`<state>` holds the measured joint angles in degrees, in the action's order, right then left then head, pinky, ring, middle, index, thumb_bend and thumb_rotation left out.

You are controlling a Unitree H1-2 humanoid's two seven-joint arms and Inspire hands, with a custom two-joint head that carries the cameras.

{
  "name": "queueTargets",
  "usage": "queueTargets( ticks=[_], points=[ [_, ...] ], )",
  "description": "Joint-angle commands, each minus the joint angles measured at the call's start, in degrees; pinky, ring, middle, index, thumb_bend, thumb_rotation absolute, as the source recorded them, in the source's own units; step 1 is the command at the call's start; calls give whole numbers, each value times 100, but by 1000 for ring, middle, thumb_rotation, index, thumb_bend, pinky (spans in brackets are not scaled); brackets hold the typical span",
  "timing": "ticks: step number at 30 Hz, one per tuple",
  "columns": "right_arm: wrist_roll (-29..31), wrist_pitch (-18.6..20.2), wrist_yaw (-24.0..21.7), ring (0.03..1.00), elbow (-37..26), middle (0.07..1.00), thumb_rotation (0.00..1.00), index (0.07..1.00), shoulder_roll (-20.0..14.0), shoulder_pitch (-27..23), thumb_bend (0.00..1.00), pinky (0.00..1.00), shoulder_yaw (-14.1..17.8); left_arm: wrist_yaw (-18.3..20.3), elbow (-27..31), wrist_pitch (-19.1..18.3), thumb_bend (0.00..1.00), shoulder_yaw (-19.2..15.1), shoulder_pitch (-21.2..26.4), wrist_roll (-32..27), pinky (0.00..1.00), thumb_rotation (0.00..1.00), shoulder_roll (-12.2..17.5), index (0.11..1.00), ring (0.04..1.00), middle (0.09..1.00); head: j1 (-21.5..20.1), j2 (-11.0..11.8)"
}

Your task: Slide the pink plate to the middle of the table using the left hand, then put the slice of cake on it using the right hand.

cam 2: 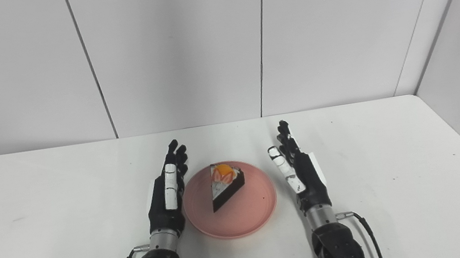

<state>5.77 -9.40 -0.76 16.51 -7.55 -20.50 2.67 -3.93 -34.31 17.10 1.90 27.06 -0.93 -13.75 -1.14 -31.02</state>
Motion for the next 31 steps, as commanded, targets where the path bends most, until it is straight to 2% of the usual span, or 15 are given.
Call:
queueTargets(
  ticks=[1,7,17,26,31],
  points=[
    [92,111,-82,1000,-261,1000,909,1000,13,-115,735,1000,44,-10,-157,2,688,-50,-420,-50,998,1000,40,955,976,964,11,0],
    [106,232,-93,1000,-219,1000,919,1000,62,-117,715,1000,50,-62,-202,42,688,-69,-389,-2,999,1000,47,970,978,972,1,-3],
    [124,144,-162,998,56,1000,935,1000,95,-207,646,1000,83,0,-223,-224,716,-82,-306,-46,1000,1000,109,991,996,988,-6,14],
    [15,90,-137,995,129,1000,920,1000,119,-233,701,1000,44,62,-213,-394,703,-1,-272,-2,1000,1000,223,998,1000,998,-16,-6],
    [-44,-73,-45,982,212,993,922,1000,180,-254,712,999,84,152,-72,-578,675,32,-305,1,1000,1000,277,992,987,991,-43,-34]
  ],
)
